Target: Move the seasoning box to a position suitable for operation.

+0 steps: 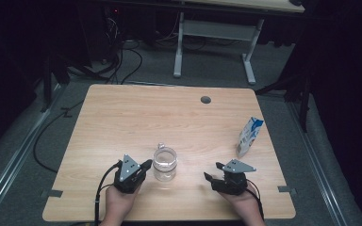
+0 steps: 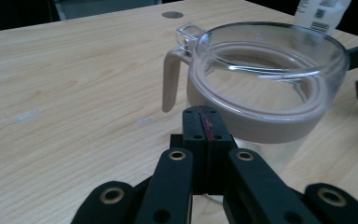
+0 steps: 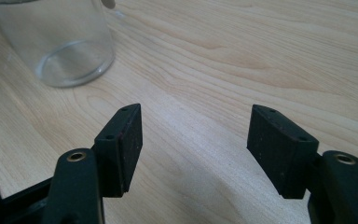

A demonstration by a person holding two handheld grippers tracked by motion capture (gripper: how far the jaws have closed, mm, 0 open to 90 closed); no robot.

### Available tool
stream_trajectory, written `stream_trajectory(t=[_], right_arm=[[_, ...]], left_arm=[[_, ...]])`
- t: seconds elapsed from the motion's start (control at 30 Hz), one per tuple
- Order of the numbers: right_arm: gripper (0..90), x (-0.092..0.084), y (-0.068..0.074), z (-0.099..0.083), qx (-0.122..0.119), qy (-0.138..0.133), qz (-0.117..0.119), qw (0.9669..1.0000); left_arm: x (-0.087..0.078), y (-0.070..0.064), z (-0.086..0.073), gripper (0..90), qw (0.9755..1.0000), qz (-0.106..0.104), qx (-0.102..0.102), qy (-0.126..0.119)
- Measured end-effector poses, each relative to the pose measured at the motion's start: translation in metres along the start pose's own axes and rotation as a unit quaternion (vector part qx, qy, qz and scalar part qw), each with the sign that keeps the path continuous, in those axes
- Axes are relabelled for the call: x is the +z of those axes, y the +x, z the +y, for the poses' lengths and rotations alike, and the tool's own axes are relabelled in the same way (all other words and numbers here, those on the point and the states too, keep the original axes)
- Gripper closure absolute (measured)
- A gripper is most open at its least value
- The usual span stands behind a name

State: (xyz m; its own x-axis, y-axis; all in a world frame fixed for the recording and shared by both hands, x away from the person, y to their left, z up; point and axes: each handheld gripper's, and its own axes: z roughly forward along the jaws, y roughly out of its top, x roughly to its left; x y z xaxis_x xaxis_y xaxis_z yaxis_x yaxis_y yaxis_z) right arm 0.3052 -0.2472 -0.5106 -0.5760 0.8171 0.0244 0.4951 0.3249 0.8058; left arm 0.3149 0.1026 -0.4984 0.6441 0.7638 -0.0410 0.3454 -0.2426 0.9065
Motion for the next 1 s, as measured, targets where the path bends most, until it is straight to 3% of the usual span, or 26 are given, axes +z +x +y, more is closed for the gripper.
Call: stream_trajectory(t=[0.27, 0.5, 0.77, 1.0], right_arm=[[36.2, -0.002, -0.001, 0.0, 0.006, -0.006, 0.0, 1.0], [36.6, -0.002, -0.001, 0.001, 0.01, -0.008, 0.0, 0.9999], [37.5, -0.002, -0.001, 0.0, 0.007, -0.01, 0.003, 0.9999], [37.4, -0.002, 0.0, 0.0, 0.006, -0.012, 0.005, 0.9999]], left_arm=[[0.001, -0.02, 0.001, 90.0, 0.9993, -0.036, 0.013, 0.004], [0.004, -0.033, 0.003, 90.0, 0.9983, -0.055, 0.021, 0.004], [0.013, -0.047, 0.007, 90.0, 0.997, -0.072, 0.028, -0.001], [0.014, -0.05, 0.008, 90.0, 0.9967, -0.074, 0.032, -0.003]])
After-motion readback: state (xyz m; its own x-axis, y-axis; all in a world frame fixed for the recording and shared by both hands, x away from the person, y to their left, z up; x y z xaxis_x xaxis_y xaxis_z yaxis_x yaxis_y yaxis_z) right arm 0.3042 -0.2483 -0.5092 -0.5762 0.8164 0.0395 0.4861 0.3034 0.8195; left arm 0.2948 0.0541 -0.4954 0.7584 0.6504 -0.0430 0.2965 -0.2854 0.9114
